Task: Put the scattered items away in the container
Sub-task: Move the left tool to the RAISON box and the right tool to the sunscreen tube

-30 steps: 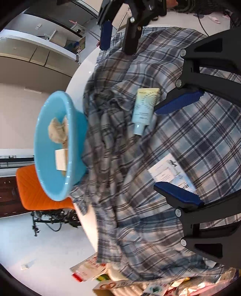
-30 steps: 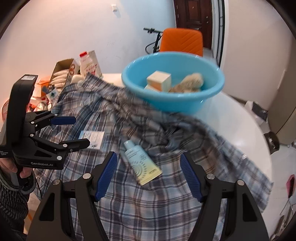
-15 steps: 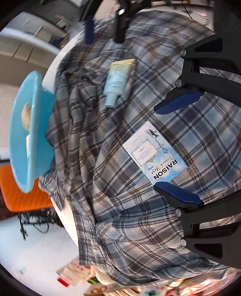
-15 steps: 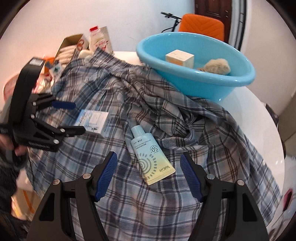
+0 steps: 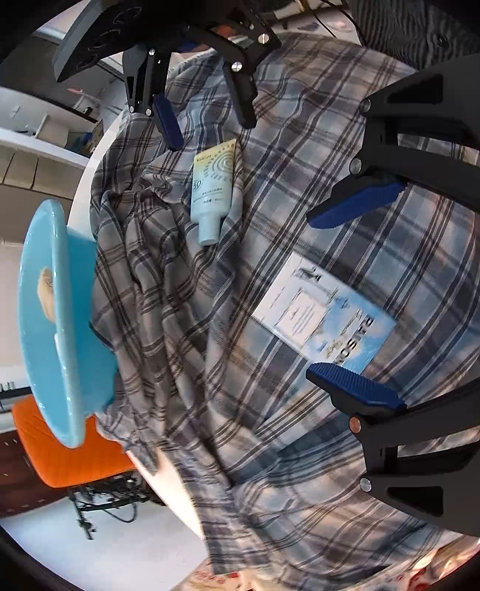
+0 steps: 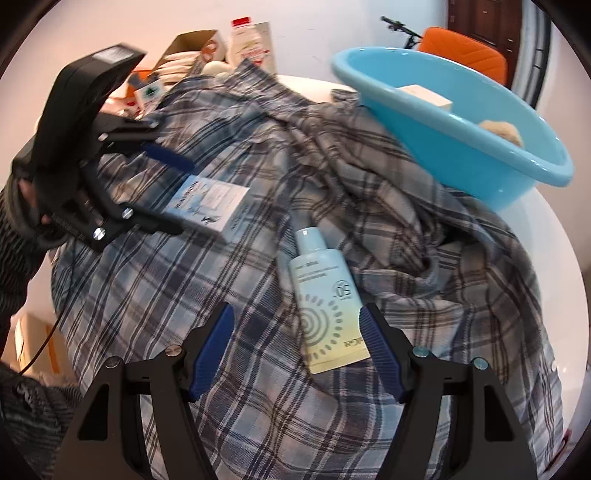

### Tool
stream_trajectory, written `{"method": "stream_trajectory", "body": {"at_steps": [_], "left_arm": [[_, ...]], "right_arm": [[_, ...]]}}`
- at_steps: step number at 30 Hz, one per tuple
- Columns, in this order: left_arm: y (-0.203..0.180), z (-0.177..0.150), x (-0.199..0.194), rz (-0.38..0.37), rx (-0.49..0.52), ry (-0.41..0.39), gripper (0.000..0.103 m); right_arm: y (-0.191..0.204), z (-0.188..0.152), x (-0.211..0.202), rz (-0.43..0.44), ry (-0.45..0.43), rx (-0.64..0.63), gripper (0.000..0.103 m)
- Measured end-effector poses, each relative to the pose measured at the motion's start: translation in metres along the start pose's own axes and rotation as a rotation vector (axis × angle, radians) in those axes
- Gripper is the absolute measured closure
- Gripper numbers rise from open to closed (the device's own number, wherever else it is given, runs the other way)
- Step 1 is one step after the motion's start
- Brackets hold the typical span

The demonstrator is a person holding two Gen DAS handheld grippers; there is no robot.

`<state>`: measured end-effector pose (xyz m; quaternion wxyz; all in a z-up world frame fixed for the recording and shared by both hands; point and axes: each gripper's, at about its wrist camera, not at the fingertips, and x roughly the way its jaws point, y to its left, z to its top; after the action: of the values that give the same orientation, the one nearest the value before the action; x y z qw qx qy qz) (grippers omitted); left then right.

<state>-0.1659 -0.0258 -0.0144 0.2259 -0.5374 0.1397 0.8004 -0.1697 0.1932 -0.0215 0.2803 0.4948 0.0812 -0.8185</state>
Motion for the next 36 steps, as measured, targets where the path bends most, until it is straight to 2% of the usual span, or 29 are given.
{"method": "stream_trajectory", "body": {"at_steps": [4, 11, 16, 21, 23, 26, 29, 31, 36], "left_arm": [[0.004, 0.007, 0.005, 0.028, 0.034, 0.016, 0.026], [0.017, 0.005, 0.019, 0.016, 0.026, 0.038, 0.026], [0.016, 0.003, 0.028, 0.013, 0.079, 0.063, 0.026], [0.012, 0.006, 0.029, -0.011, 0.115, 0.057, 0.025], [0.013, 0.006, 0.033, -0.048, 0.110, 0.072, 0.025], [0.011, 0.001, 0.039, -0.066, 0.134, 0.095, 0.025], [0.010, -0.003, 0.046, -0.047, 0.146, 0.110, 0.025], [0.011, -0.003, 0.048, -0.052, 0.135, 0.116, 0.024], [0.012, -0.004, 0.046, -0.054, 0.113, 0.118, 0.024]], "right_arm": [[-0.002, 0.000, 0.004, -0.004, 0.005, -0.015, 0.034], [-0.015, 0.003, 0.017, 0.011, 0.028, 0.012, 0.034], [-0.022, 0.005, 0.021, 0.022, 0.026, 0.022, 0.035], [-0.026, 0.005, 0.020, 0.051, 0.015, 0.042, 0.035], [-0.026, 0.005, 0.020, 0.060, 0.017, 0.042, 0.035], [-0.026, 0.003, 0.021, 0.070, 0.023, 0.037, 0.035], [-0.028, 0.003, 0.024, 0.073, 0.026, 0.028, 0.042], [-0.031, 0.003, 0.027, 0.081, 0.031, 0.031, 0.053], [-0.034, 0.004, 0.034, 0.060, 0.034, 0.025, 0.059]]}}
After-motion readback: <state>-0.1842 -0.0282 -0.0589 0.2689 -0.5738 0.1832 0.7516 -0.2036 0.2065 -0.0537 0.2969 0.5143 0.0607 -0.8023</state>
